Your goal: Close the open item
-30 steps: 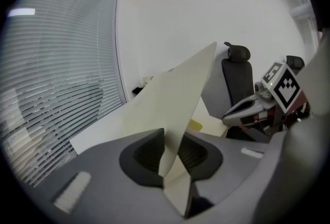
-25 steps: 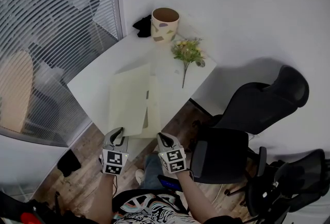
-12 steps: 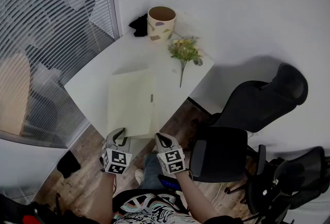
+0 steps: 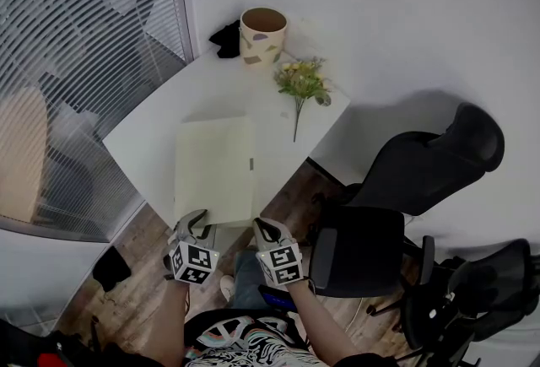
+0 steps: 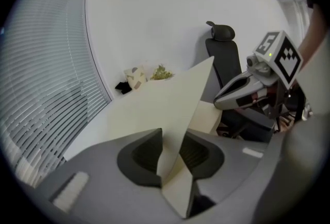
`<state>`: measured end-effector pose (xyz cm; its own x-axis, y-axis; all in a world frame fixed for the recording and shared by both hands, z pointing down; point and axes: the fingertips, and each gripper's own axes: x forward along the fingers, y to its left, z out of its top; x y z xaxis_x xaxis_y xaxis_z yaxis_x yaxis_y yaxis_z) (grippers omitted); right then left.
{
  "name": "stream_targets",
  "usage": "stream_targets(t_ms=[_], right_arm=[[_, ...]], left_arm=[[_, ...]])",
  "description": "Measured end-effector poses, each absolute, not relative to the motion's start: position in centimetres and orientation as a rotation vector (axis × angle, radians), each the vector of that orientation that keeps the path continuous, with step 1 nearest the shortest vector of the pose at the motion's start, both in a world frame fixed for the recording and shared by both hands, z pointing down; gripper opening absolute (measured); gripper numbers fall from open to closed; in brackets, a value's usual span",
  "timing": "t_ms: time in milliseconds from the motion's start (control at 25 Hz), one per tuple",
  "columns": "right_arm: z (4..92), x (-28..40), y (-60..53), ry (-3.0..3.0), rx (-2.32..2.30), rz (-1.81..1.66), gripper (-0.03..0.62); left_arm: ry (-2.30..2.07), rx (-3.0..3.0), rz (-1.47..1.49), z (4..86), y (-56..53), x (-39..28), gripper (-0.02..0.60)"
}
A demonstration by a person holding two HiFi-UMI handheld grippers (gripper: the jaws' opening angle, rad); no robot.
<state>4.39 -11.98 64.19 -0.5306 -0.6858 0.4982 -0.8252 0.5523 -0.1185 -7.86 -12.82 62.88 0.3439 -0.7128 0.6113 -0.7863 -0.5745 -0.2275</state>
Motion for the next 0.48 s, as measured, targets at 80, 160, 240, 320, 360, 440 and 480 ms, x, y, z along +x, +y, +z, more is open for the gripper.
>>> stream_targets(t_ms=[80,160,240,320,360,440,480], right_arm=[[64.22,4.37,-11.95,-2.394,1.227,0.481,0.000],[64.23,4.38,-11.93,-2.395,1.228,0.481,0.000],[64.24,4.39,-11.94,-2.396,1.230,0.482,0.000],[64.27,4.40,-11.98,-2.395,1.231,0.483,0.000],[64.32,4.39,-11.99,-2.394,1.231,0.485,0.000],[64.35,4.39,-11.97,-2.394,1.230,0.486,0.000],[64.31,4.40,-11.92,-2.394,1.230,0.485,0.000]], left_arm=[[-1.382,2.488,1.066,63.13,-12.80,-7.72,0.146],[-1.372,2.489,1.084,63.35,-12.78,-7.61,0.147],[-1.358,2.487,1.096,63.53,-12.78,-7.52,0.149],[-1.343,2.486,1.114,63.72,-12.81,-7.44,0.150],[-1.337,2.486,1.124,63.81,-12.83,-7.41,0.150],[-1.330,2.487,1.142,63.95,-12.81,-7.36,0.150],[-1.327,2.487,1.149,63.99,-12.76,-7.31,0.152]])
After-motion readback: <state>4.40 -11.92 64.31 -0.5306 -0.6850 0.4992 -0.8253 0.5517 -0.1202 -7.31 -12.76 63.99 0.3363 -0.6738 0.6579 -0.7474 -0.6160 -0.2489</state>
